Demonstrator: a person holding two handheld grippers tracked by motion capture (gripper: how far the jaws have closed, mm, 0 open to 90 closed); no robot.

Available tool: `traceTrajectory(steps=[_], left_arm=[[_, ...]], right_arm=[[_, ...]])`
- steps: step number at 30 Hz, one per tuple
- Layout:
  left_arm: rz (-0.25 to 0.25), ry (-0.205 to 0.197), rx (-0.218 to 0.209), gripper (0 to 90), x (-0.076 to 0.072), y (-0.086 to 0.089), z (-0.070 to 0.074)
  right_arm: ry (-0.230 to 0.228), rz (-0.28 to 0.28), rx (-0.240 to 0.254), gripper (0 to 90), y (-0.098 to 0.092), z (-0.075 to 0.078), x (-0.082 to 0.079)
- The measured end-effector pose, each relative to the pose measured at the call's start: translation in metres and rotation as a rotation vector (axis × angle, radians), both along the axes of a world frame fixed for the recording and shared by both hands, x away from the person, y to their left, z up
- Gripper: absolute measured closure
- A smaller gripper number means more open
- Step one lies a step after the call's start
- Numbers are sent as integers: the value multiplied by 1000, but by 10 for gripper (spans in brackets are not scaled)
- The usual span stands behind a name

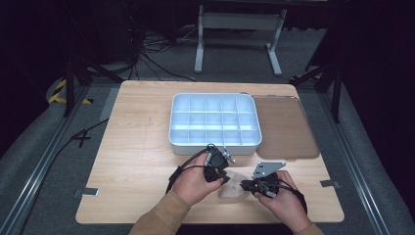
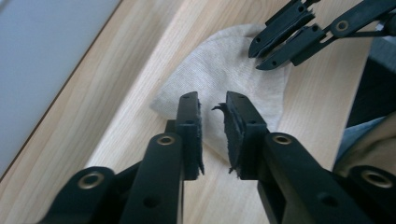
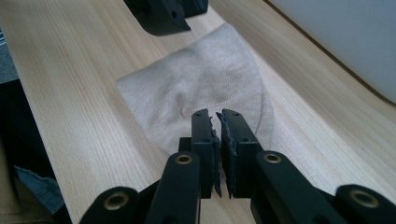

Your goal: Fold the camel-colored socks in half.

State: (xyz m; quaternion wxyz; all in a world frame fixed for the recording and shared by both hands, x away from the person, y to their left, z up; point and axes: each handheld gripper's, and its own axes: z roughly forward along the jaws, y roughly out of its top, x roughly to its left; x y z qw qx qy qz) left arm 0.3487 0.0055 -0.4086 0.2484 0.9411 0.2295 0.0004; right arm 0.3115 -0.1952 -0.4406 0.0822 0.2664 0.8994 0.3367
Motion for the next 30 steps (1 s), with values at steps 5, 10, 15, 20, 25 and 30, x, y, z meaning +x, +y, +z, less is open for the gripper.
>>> traceTrajectory(steps=[5, 10, 15, 20, 25, 30], left_arm=[[-18, 9, 66, 784, 2, -9, -13], [-26, 35, 121, 795, 4, -12, -24], [-29, 54, 149, 802, 5, -13, -30], [-20, 72, 150, 802, 5, -12, -32], [-12, 79, 143, 793, 4, -9, -31], [1, 86, 124, 778, 4, -5, -28]], right_arm=[[18, -6, 6, 828, -2, -9, 0], [28, -11, 9, 823, -4, -13, 2], [40, -25, 10, 813, -9, -15, 3], [50, -34, 37, 818, -15, -20, 7], [52, -20, 50, 823, -18, -22, 11], [48, 0, 40, 826, -17, -22, 13]])
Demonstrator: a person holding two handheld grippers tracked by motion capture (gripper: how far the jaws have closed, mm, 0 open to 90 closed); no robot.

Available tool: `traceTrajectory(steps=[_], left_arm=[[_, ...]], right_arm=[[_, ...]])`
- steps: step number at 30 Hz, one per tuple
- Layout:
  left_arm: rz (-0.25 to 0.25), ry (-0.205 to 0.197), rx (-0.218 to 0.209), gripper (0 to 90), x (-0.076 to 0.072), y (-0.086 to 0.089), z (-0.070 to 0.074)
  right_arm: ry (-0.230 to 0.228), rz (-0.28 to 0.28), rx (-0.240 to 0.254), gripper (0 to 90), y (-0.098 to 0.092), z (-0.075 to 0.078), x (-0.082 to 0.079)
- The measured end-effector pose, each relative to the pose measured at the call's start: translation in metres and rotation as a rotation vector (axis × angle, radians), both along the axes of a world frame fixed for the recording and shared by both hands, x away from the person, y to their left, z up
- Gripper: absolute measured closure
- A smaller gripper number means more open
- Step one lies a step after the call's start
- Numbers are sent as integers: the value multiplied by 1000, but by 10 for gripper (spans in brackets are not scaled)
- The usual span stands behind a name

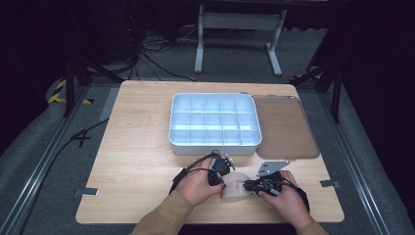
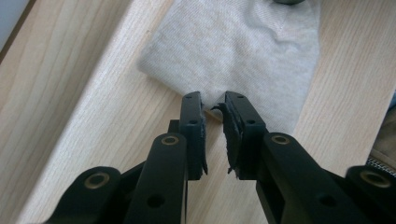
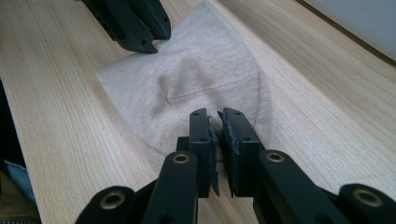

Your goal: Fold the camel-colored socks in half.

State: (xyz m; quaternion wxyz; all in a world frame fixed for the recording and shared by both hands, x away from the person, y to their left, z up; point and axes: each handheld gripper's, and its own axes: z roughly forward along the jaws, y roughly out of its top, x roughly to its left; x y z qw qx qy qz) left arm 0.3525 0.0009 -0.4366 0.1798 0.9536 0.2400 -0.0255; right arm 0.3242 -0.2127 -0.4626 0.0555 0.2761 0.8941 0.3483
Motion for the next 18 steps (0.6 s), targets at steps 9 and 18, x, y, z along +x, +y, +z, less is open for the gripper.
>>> traceTrajectory(steps=[9, 18], left_arm=[[32, -2, -25, 769, 2, 14, 9], [47, 2, -69, 755, 2, 23, 17]], right_arm=[[-4, 1, -22, 826, 3, 2, 0], [10, -5, 12, 817, 2, 8, 0]])
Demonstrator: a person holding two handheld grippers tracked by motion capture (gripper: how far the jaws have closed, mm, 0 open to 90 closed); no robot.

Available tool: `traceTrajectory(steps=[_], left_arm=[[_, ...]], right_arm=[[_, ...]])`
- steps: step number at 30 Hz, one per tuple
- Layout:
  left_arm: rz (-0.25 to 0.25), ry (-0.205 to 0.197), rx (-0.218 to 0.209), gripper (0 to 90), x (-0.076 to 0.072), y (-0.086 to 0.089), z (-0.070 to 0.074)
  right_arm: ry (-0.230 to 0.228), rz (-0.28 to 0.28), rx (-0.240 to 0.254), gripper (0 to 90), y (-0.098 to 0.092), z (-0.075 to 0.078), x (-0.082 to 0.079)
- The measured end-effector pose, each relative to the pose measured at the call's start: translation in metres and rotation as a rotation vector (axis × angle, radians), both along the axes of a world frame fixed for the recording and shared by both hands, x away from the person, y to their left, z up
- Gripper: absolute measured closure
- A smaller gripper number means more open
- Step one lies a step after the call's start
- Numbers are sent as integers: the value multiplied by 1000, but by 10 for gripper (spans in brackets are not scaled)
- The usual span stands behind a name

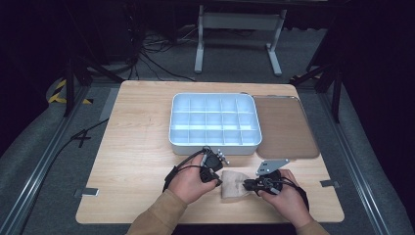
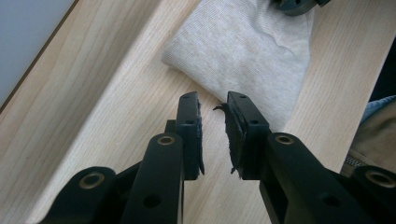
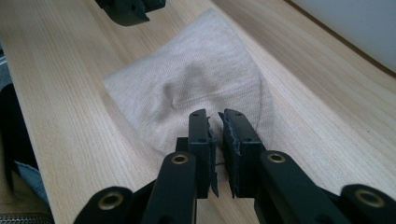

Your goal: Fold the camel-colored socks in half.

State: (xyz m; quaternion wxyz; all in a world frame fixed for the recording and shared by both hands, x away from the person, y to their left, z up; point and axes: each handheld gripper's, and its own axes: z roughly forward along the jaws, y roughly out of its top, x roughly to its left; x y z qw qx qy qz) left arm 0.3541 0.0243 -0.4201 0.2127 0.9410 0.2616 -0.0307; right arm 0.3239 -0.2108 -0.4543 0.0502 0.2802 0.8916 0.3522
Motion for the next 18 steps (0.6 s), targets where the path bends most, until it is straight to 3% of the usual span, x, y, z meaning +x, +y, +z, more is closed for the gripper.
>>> traceTrajectory(steps=[7, 9, 18], left_arm=[[0, -33, -30, 721, -5, 10, 12], [6, -30, -44, 713, -7, 13, 14], [18, -5, -28, 727, -6, 24, 14]], right_arm=[[-26, 1, 39, 811, 2, 7, -4], [-28, 4, 57, 813, 3, 8, -4], [-43, 25, 149, 845, 12, 11, -5]])
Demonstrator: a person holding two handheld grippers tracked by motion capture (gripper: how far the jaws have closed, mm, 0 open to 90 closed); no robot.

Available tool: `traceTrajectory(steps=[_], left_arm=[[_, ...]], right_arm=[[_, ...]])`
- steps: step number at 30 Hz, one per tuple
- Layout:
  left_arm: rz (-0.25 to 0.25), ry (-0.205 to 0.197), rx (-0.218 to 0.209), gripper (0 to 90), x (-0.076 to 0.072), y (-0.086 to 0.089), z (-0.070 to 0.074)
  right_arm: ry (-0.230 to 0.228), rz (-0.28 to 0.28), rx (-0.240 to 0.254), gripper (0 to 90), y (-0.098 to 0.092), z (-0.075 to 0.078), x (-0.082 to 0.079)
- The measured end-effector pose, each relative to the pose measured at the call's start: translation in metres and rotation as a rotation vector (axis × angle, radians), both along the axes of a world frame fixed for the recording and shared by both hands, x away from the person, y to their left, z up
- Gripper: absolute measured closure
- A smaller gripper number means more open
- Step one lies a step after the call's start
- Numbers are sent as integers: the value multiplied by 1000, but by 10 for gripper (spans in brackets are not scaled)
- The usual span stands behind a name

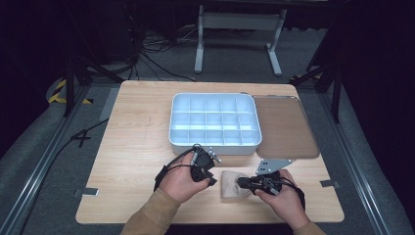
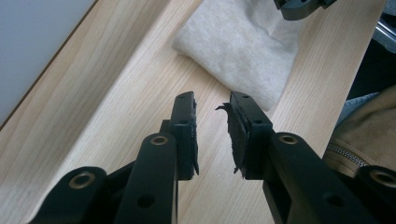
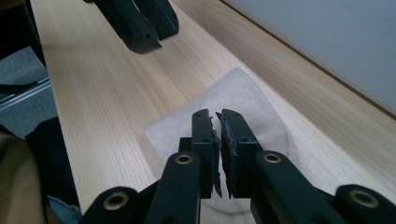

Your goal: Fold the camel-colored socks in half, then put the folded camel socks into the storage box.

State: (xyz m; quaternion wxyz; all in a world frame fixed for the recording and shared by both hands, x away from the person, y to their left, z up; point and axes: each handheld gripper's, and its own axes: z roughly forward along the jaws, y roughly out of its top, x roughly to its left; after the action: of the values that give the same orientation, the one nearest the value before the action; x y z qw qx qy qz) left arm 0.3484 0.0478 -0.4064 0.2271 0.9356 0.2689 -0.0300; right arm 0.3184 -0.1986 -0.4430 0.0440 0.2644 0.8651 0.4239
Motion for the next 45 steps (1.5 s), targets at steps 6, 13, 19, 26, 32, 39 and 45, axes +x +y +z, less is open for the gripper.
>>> traceTrajectory(steps=[6, 13, 19, 26, 32, 39, 45], left_arm=[[22, 4, 8, 724, -4, 7, -2], [34, 7, 12, 723, -5, 12, -3], [22, 13, 17, 716, -4, 8, -7], [3, 25, 34, 722, -2, 0, -15], [-14, 16, 16, 727, 0, -4, -21], [-42, 0, 22, 753, 1, -13, -33], [-44, -1, 26, 769, 2, -15, -37]], right_arm=[[-2, 28, -2, 864, 17, -3, 3], [37, 42, -84, 882, 26, -23, 9], [20, 44, -91, 874, 24, -18, 7], [9, -1, -83, 877, 5, -7, 3], [36, -11, -119, 874, 2, -21, 6], [33, -6, -121, 879, 2, -21, 7], [22, 1, -132, 878, 3, -21, 6]])
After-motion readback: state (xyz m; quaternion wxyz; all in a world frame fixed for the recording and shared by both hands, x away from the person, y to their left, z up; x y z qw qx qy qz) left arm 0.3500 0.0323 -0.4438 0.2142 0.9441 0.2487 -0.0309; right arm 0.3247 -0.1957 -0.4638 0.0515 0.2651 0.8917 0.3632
